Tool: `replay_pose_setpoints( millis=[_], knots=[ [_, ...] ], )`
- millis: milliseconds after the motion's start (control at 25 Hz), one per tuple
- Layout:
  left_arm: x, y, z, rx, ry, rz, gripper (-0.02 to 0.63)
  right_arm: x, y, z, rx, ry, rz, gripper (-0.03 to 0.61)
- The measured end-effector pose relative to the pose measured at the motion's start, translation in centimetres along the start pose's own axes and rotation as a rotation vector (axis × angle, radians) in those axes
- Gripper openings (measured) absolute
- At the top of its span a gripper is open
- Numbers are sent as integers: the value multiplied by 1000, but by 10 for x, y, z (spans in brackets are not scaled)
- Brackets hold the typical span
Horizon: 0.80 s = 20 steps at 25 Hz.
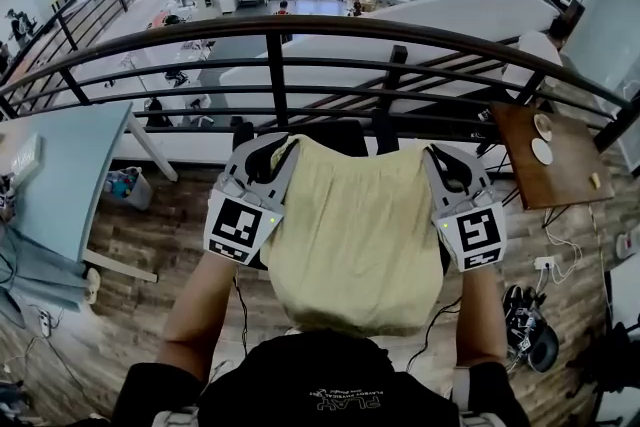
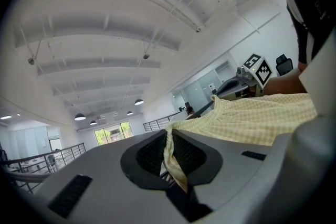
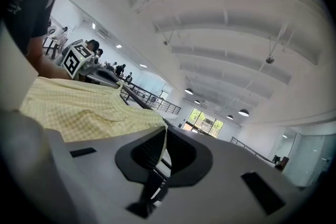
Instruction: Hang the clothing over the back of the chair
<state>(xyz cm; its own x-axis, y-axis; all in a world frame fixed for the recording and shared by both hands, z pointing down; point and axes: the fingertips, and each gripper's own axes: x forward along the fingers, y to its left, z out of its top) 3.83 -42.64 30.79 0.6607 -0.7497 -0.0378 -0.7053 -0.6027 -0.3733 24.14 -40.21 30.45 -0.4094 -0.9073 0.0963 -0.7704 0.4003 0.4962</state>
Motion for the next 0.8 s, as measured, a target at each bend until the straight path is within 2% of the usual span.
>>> replay_pose_setpoints(
  millis=[560, 800],
  knots=[
    [14, -18, -52, -14, 162, -127, 45, 23, 29, -50, -52, 162, 216, 25],
    [14, -22, -64, -39, 179, -148, 55, 25, 38, -63, -47, 194, 288, 25]
  ],
)
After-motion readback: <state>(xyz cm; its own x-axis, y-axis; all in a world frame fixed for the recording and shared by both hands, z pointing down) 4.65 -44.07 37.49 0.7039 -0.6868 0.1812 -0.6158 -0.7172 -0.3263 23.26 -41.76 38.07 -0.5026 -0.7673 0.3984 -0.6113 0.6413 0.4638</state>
